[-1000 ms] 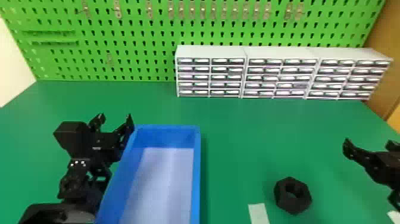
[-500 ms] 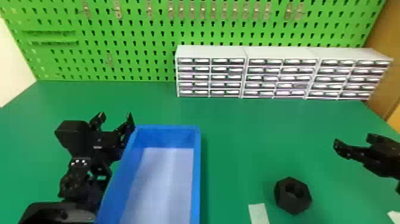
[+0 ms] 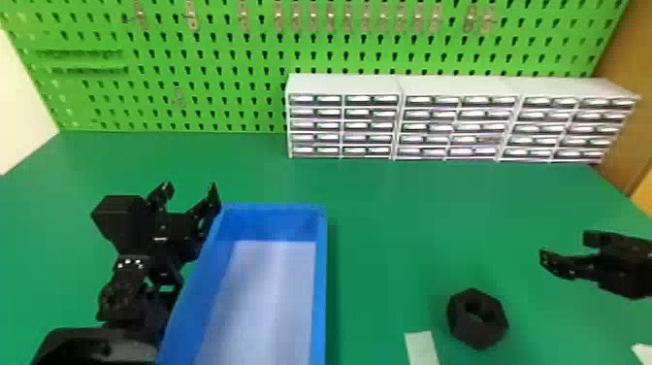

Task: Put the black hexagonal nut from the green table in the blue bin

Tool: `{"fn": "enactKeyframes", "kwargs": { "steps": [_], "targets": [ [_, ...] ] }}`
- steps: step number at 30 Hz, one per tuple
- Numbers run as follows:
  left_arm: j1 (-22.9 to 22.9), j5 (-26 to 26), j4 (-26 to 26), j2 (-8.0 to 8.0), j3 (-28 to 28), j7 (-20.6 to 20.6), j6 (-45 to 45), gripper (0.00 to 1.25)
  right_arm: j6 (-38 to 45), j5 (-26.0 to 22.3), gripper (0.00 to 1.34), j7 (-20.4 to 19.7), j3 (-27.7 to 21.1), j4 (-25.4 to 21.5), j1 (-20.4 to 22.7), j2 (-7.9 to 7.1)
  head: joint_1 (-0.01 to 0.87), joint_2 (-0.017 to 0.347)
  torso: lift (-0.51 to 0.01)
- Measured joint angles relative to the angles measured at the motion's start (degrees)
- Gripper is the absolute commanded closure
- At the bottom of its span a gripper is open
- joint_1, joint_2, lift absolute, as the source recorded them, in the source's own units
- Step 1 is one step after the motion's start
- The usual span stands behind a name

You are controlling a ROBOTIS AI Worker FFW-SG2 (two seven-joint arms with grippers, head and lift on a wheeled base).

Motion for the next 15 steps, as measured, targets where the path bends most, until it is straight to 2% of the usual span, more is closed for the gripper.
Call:
{"fn": "enactKeyframes", "kwargs": {
  "steps": [6, 15],
  "targets": [
    [-0.09, -0.18, 0.0, 0.01, -0.01, 0.03, 0.0, 0.5, 2.33, 4.98, 0.12, 6.01, 2.32, 0.4, -0.33, -0.75, 0.657, 0.057, -0.095],
    [0.14, -0.2, 0.0, -0.01, 0.33, 0.26, 0.0, 0.5, 5.63, 9.14, 0.12, 11.0, 5.35, 0.66, -0.34, -1.5, 0.657, 0.057, -0.095]
  ]
}}
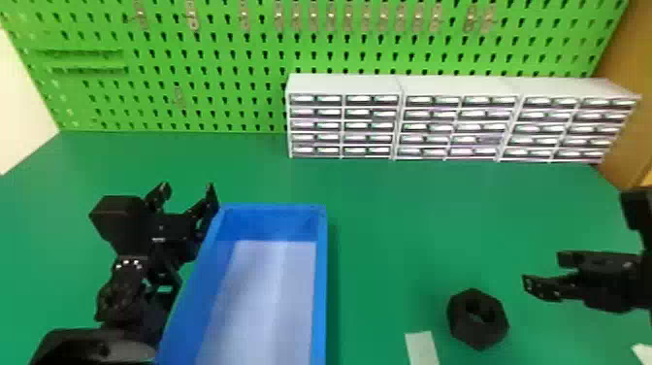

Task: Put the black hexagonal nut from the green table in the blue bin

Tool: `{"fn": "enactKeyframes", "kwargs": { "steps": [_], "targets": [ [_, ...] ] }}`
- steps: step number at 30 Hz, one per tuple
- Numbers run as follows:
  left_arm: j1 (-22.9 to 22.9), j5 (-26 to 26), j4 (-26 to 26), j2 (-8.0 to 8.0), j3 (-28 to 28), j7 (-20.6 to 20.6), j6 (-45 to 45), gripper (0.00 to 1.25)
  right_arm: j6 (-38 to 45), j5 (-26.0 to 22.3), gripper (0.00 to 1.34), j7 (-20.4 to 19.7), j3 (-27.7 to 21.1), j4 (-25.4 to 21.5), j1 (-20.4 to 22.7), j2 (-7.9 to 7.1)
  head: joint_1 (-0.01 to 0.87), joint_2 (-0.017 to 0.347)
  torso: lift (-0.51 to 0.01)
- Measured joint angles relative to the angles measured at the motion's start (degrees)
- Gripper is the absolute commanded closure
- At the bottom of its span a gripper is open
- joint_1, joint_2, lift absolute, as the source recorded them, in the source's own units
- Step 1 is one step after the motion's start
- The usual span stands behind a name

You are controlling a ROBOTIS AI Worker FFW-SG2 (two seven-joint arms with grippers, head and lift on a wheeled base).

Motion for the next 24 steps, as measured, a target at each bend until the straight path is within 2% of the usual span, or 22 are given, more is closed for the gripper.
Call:
{"fn": "enactKeyframes", "kwargs": {
  "steps": [9, 18, 24],
  "targets": [
    [0.36, 0.25, 0.0, -0.03, 0.73, 0.24, -0.27, 0.5, 2.6, 3.88, 0.13, 4.36, 1.93, 1.25, -0.86, -0.76, 0.657, 0.057, -0.095],
    [0.38, 0.25, 0.0, -0.04, 0.87, 0.52, -0.72, 0.5, 3.81, 11.79, 0.13, 4.37, 3.39, 2.31, -1.71, -1.06, 0.657, 0.057, -0.095],
    [0.38, 0.24, 0.0, -0.04, 0.94, 0.53, -0.85, 0.5, 4.09, 14.83, 0.13, 4.37, 4.16, 3.3, -2.09, -1.23, 0.657, 0.057, -0.095]
  ]
}}
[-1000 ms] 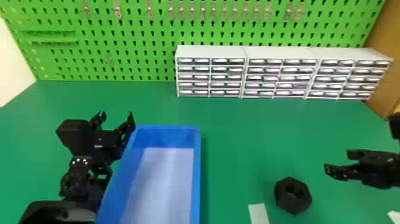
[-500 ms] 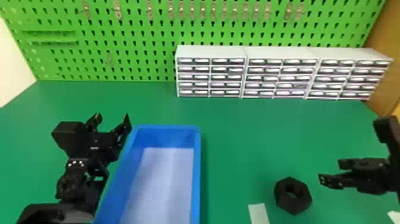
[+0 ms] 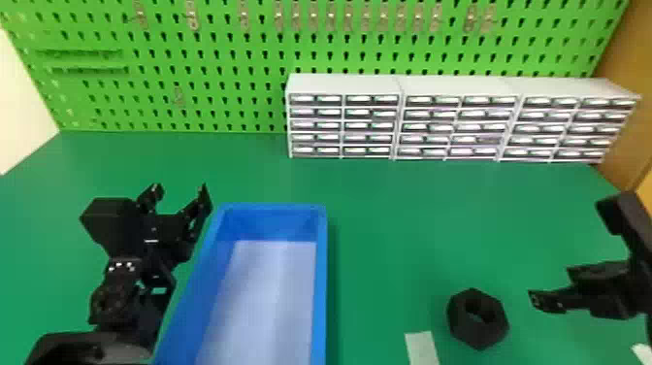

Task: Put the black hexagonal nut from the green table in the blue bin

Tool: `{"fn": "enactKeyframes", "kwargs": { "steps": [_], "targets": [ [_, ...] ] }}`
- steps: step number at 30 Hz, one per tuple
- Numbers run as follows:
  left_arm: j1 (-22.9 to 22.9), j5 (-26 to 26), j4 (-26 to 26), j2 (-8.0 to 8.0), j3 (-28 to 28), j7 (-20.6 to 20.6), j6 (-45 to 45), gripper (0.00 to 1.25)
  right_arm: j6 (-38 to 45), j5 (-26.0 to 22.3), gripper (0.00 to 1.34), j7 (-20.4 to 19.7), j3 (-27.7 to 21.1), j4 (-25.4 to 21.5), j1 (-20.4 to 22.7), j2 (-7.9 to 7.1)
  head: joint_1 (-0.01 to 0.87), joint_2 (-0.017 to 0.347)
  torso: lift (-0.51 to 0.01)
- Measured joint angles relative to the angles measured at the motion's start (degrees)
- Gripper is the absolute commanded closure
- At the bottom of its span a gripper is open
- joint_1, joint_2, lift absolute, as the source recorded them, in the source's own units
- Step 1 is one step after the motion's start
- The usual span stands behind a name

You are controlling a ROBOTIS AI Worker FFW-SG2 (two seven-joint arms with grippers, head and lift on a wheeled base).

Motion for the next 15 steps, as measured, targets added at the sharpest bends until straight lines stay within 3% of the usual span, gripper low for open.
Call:
{"fn": "enactKeyframes", "kwargs": {
  "steps": [15],
  "targets": [
    [0.09, -0.08, 0.0, 0.0, -0.16, 0.27, -0.19, 0.5, 0.39, 3.5, 0.13, 0.0, 1.39, 0.77, -0.49, -0.12, 0.657, 0.057, -0.095]
  ]
}}
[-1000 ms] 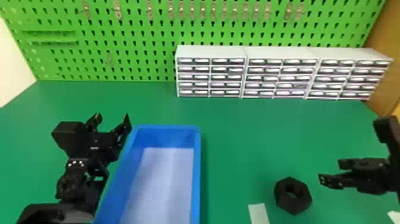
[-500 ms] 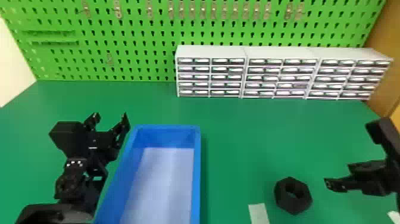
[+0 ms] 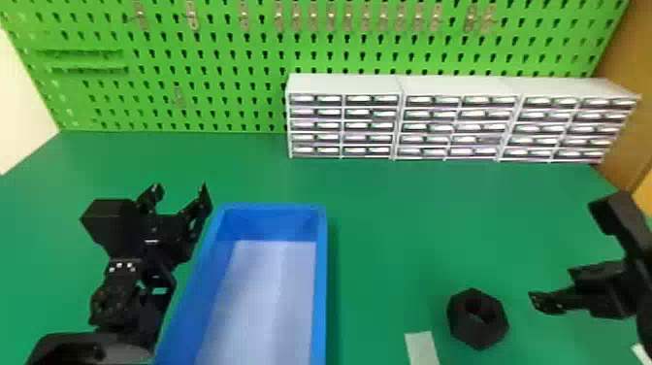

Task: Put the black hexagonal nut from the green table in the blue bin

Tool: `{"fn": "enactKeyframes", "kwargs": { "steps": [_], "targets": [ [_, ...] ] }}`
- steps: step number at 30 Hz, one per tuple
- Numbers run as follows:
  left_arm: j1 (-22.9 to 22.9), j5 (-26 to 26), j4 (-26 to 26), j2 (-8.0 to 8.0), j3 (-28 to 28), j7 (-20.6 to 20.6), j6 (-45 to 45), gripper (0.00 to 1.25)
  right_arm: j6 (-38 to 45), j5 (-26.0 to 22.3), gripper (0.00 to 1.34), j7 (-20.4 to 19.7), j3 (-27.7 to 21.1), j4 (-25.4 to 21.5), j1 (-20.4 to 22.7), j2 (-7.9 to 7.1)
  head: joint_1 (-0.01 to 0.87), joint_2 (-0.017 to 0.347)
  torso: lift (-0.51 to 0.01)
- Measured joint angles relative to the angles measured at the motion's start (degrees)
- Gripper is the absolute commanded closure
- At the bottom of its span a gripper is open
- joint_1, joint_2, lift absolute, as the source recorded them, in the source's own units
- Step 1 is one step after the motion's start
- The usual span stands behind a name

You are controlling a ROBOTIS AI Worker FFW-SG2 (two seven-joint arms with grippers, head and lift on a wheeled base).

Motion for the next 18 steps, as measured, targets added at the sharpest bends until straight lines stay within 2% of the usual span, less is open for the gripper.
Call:
{"fn": "enactKeyframes", "kwargs": {
  "steps": [12, 18],
  "targets": [
    [-0.07, -0.42, 0.0, 0.0, -0.09, 0.25, -0.02, 0.5, 1.12, 3.3, 0.13, 0.0, 1.72, 1.15, -0.68, -0.14, 0.657, 0.057, -0.095],
    [-0.09, -0.57, 0.0, 0.0, -0.12, 0.25, -0.04, 0.5, 1.56, 3.43, 0.13, 0.0, 1.98, 1.72, -0.93, -0.38, 0.657, 0.057, -0.095]
  ]
}}
